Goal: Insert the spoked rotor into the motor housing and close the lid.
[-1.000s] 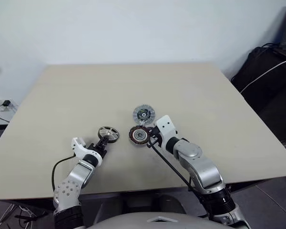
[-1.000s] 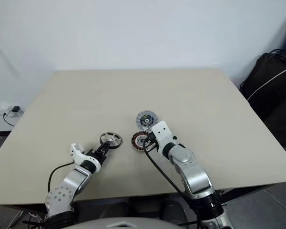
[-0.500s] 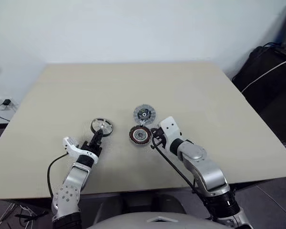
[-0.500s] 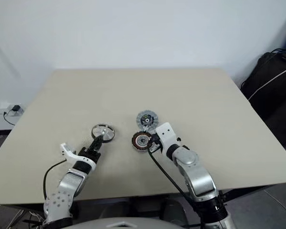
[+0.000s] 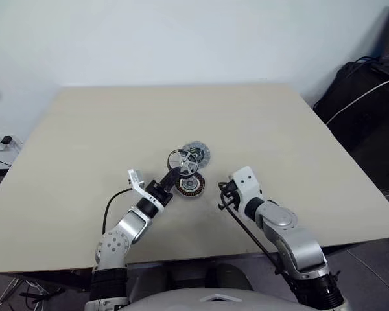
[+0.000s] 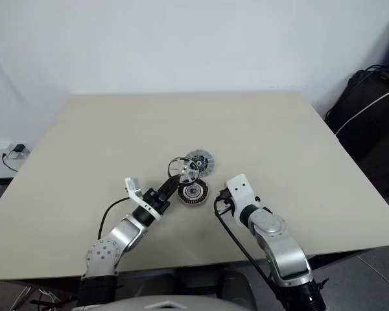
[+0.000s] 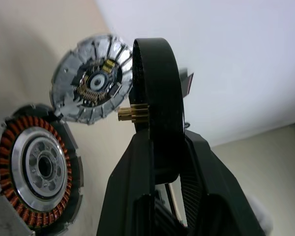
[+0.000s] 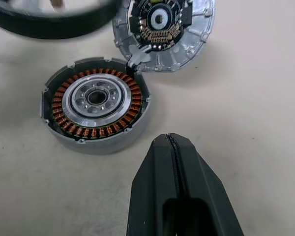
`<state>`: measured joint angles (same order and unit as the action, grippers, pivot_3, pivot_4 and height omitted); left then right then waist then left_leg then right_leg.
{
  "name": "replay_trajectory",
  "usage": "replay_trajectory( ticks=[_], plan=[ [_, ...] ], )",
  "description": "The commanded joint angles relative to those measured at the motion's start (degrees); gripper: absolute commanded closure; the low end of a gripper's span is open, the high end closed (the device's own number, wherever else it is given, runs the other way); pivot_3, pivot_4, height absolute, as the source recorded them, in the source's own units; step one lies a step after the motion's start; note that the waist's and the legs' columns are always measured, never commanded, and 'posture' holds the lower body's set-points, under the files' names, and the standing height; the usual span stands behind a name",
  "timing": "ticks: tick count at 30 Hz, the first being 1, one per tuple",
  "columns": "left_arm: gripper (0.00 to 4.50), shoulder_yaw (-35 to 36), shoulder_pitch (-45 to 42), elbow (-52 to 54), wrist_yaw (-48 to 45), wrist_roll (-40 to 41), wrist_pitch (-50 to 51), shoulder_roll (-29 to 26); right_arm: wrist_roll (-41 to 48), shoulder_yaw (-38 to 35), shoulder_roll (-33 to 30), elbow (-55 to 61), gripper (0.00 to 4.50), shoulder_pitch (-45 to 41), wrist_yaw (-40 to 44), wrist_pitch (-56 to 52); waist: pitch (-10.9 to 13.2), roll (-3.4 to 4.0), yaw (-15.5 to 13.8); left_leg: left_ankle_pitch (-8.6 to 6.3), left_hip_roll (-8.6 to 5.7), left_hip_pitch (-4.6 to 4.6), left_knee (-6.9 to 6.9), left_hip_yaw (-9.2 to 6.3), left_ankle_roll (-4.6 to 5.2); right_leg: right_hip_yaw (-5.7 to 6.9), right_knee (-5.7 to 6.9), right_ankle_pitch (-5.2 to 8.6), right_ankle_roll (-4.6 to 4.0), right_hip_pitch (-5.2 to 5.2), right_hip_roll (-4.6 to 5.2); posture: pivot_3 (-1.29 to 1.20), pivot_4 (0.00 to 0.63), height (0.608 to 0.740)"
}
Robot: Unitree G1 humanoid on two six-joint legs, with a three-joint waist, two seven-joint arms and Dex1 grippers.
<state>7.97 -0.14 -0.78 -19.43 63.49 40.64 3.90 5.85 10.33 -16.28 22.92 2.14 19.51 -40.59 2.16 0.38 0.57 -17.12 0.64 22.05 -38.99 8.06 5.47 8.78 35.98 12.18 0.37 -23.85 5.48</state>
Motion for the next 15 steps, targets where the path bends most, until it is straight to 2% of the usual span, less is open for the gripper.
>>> replay_trajectory(
  ticks=[1, 15],
  plan=[
    [4.09, -1.95, -1.93, -2.07, -1.75, -0.9, 1.62, 1.56, 0.51, -1.41, 0.2, 2.83, 4.5, 0.28, -0.85, -0.14, 0.01, -0.01, -0.05, 0.0, 0.0, 0.0, 0.0, 0.0, 0.01, 0.0, 0.0, 0.0, 0.0, 0.01, 0.0, 0.0, 0.0, 0.74],
    [4.09, -2.47, -4.31, -7.11, -2.72, -5.28, 2.19, 2.31, 0.55, -1.61, 0.15, 3.34, 4.5, 0.67, -1.62, -0.25, 0.01, -0.01, -0.05, -0.01, 0.0, 0.0, -0.03, -0.03, 0.01, 0.0, 0.0, 0.0, 0.0, -0.03, 0.03, 0.0, 0.0, 0.74]
  ],
)
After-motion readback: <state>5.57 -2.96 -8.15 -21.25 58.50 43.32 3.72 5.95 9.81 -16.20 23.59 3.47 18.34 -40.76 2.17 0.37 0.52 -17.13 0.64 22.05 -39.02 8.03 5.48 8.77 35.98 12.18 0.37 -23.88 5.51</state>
